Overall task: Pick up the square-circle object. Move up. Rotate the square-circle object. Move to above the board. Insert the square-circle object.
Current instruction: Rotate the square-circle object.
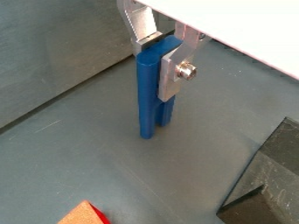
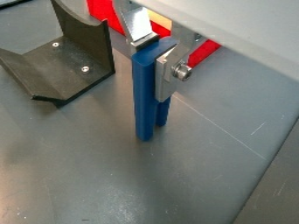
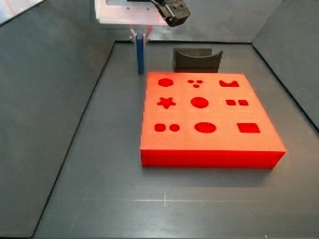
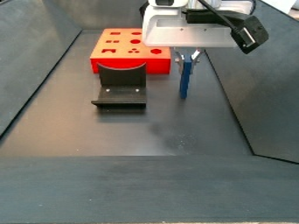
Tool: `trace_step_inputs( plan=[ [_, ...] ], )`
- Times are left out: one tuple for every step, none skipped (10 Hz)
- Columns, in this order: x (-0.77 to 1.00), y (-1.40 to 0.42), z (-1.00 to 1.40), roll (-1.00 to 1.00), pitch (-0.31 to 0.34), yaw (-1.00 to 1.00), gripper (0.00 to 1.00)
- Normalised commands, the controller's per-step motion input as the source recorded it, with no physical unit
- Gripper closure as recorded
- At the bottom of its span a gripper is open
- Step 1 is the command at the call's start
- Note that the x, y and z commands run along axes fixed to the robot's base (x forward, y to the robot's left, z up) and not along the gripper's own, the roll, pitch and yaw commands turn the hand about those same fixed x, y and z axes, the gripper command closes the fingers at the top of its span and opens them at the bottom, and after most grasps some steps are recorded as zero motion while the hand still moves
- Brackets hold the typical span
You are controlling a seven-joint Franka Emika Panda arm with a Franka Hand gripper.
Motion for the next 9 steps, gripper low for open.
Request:
trace_step_inputs(
  plan=[
    [0.0, 0.0, 0.0, -0.04, -0.031, 0.04, 0.0],
    [0.0, 0.0, 1.0, -0.04, -0.034, 0.04, 0.0],
    [-0.01, 0.0, 1.0, -0.04, -0.028, 0.04, 0.0],
    [-0.04, 0.0, 0.97, -0.04, 0.01, 0.03, 0.0],
    [-0.03, 0.0, 0.83, -0.03, 0.026, 0.03, 0.0],
    [-0.02, 0.0, 0.66, -0.02, 0.035, 0.03, 0.0],
    [-0.02, 0.0, 0.48, -0.01, 0.039, 0.02, 0.0],
    [-0.01, 0.0, 0.24, 0.0, 0.042, 0.02, 0.0],
    [0.0, 0.0, 0.0, 0.0, 0.007, -1.0, 0.0]
  ],
)
